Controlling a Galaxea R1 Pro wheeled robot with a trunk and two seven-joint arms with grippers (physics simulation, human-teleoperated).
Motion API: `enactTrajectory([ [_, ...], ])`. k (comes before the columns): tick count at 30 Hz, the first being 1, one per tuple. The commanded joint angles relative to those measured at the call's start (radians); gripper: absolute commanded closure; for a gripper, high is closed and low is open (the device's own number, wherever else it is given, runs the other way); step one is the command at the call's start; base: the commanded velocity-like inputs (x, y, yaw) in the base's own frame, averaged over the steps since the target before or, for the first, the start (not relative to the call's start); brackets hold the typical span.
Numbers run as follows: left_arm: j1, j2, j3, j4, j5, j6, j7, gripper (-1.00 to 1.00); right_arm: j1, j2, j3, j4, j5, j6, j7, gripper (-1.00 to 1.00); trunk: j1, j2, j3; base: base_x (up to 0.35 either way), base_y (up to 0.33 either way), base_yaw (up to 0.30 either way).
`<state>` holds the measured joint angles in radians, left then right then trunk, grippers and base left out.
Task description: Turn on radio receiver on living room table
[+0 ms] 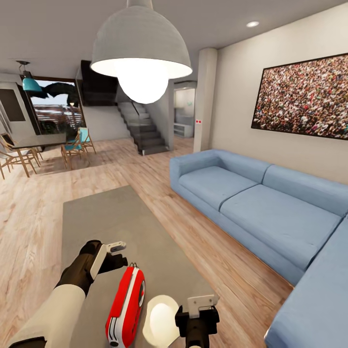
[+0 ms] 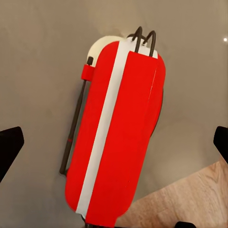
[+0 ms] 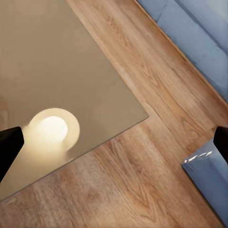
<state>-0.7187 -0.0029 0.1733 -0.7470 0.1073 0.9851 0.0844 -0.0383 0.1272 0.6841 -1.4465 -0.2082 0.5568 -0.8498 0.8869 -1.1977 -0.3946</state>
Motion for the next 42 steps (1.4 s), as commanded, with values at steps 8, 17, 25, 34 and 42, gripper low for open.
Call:
enactTrajectory([
  [8,0.000,-0.005,-0.001,0.000,0.000,0.000,-0.012,-1.00,0.000,0.002,-0.001,0.000,0.001,0.000,0.000,-1.00,0.031,-0.056,-0.025,0.000,0.000,0.000],
  [17,0.000,-0.008,-0.001,0.000,0.000,0.000,-0.021,-1.00,0.000,0.002,-0.002,0.000,0.001,0.000,0.000,-1.00,0.050,-0.091,-0.041,0.000,0.000,0.000],
  [25,0.000,-0.008,-0.001,0.000,0.000,0.000,-0.022,-1.00,0.000,0.002,-0.002,0.000,0.001,0.000,0.000,-1.00,0.054,-0.098,-0.044,0.000,0.000,0.000],
  [34,0.000,-0.008,-0.002,0.000,0.000,0.001,-0.034,-1.00,0.000,0.002,-0.002,0.000,0.001,0.000,0.000,-1.00,0.088,-0.161,-0.072,0.000,0.000,0.000],
  [42,0.000,-0.008,-0.002,0.000,0.000,0.001,-0.042,-1.00,0.000,0.002,-0.002,0.000,0.001,0.000,0.000,-1.00,0.119,-0.217,-0.097,0.000,0.000,0.000],
])
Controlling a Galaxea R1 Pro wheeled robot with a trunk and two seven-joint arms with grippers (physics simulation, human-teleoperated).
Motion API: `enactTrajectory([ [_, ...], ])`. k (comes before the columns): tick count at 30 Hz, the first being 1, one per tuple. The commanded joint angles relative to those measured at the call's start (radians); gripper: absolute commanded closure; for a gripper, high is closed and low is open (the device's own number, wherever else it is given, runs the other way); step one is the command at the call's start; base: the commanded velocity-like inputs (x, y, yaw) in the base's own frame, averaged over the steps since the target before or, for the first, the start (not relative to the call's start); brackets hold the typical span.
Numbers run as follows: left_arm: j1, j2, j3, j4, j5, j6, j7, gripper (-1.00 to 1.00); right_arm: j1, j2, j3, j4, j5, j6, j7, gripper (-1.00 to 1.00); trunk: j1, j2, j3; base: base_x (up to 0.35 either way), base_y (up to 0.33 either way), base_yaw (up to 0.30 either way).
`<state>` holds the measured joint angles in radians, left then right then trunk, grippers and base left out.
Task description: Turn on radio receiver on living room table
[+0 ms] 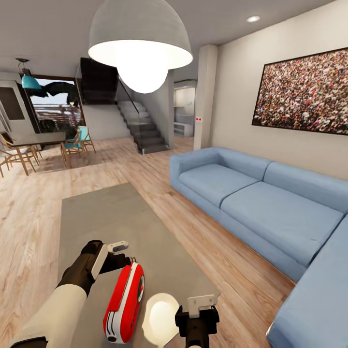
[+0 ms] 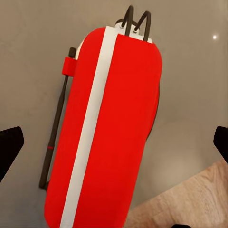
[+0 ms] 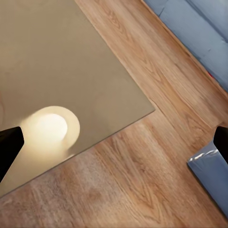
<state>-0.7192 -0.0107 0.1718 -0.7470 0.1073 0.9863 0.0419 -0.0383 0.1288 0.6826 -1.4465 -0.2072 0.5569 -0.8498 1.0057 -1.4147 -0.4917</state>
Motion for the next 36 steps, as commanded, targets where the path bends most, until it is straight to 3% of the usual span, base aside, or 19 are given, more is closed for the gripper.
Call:
enactTrajectory([
  [1,0.000,0.000,0.000,0.000,0.000,0.000,0.000,-1.00,0.000,0.000,0.000,0.000,0.000,0.000,0.000,-1.00,0.004,-0.007,-0.003,0.000,0.000,0.000],
  [15,0.000,0.000,0.000,0.000,0.000,0.000,0.000,-1.00,0.000,0.000,0.000,0.000,0.000,0.000,0.000,-1.00,0.058,-0.105,-0.047,0.000,0.000,0.000],
  [29,0.000,0.000,0.000,0.000,0.000,-0.002,0.000,-1.00,0.000,0.000,0.000,0.000,0.000,0.000,0.000,-1.00,0.058,-0.105,-0.047,0.000,0.000,0.000],
  [36,0.000,0.001,0.000,0.000,0.000,-0.002,0.000,-1.00,0.000,0.000,0.000,0.000,0.000,0.000,0.000,-1.00,0.084,-0.154,-0.069,0.000,0.000,0.000],
])
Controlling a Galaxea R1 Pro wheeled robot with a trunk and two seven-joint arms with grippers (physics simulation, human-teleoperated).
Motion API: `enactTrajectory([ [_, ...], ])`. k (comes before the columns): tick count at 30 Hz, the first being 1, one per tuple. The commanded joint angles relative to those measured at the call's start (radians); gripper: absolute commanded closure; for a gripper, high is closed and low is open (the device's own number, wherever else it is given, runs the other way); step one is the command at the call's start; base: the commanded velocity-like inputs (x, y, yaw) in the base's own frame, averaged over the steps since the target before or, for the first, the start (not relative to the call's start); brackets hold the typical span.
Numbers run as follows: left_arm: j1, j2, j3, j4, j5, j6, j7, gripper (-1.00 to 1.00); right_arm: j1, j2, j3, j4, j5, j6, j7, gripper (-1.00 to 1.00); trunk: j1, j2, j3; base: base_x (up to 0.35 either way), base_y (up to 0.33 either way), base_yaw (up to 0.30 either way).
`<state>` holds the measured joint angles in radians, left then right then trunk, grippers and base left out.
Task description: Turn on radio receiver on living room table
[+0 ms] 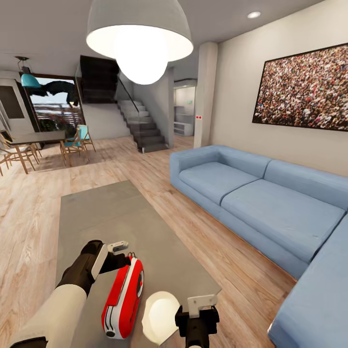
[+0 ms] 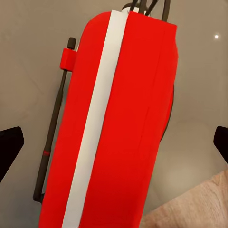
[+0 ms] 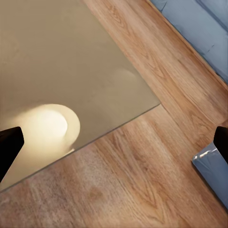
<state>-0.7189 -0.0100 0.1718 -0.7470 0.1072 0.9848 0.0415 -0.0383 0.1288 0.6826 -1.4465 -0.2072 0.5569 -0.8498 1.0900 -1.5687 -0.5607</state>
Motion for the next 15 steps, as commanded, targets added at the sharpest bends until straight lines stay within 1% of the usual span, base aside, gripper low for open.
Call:
enactTrajectory([
  [1,0.000,0.000,0.000,0.000,0.000,0.000,0.000,-1.00,0.000,0.000,0.000,0.000,0.000,0.000,0.000,-1.00,0.004,-0.007,-0.003,0.000,0.000,0.000],
  [14,0.000,-0.001,0.000,0.000,0.000,0.001,0.000,-1.00,0.000,0.000,0.000,0.000,0.000,0.000,0.000,-1.00,0.054,-0.098,-0.044,0.000,0.000,0.000],
  [15,0.000,-0.001,0.000,0.000,0.000,0.000,0.000,-1.00,0.000,0.000,0.000,0.000,0.000,0.000,0.000,-1.00,0.054,-0.098,-0.044,0.000,0.000,0.000],
])
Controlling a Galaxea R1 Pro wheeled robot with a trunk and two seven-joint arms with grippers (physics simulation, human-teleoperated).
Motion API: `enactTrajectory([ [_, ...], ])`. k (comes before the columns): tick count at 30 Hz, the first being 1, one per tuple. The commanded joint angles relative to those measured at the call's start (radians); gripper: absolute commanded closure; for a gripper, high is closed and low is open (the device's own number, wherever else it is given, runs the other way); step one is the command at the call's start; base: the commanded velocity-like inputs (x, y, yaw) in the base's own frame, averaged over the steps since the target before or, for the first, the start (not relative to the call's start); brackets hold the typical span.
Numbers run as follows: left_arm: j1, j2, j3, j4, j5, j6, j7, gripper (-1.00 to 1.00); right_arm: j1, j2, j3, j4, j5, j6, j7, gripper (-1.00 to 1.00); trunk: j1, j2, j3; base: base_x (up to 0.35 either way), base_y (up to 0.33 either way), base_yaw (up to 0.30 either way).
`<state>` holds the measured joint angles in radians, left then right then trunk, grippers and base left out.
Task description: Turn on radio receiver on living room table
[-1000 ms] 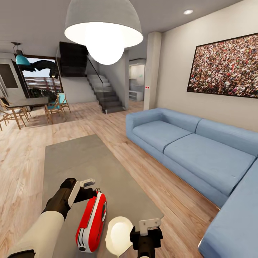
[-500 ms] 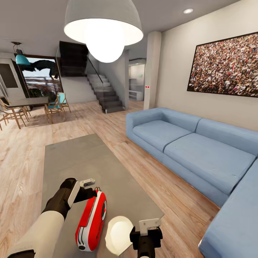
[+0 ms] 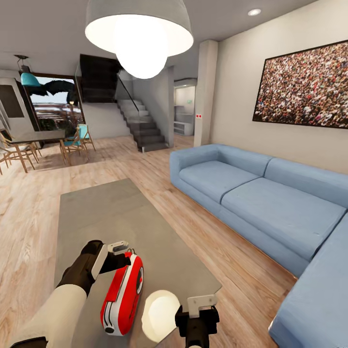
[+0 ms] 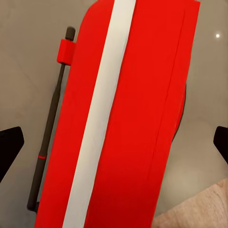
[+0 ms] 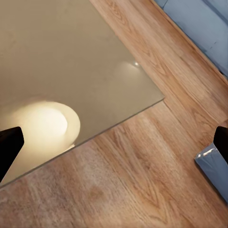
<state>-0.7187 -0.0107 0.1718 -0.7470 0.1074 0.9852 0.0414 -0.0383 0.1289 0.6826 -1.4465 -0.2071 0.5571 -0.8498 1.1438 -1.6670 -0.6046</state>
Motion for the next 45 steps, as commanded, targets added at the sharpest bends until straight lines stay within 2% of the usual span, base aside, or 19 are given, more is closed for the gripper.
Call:
enactTrajectory([
  [1,0.000,0.000,0.000,0.000,0.000,0.000,0.000,-1.00,0.000,0.000,0.000,0.000,0.000,0.000,0.000,-1.00,0.000,0.000,0.000,0.000,0.000,0.000],
  [12,0.000,0.000,0.000,0.000,0.000,0.000,-0.001,-1.00,0.000,0.000,0.000,0.000,-0.001,0.000,0.000,-1.00,0.000,0.000,0.000,0.000,0.000,0.000],
  [22,0.001,-0.001,0.000,0.000,0.000,0.000,-0.027,-1.00,0.000,0.000,0.001,0.000,-0.002,0.000,0.000,-1.00,0.000,0.000,0.000,0.000,0.000,0.000],
  [45,-0.001,-0.002,-0.001,-0.001,-0.001,0.000,-0.029,-1.00,0.000,0.000,-0.002,0.000,0.002,0.001,-0.008,-1.00,0.000,0.000,0.000,0.000,0.000,0.000],
])
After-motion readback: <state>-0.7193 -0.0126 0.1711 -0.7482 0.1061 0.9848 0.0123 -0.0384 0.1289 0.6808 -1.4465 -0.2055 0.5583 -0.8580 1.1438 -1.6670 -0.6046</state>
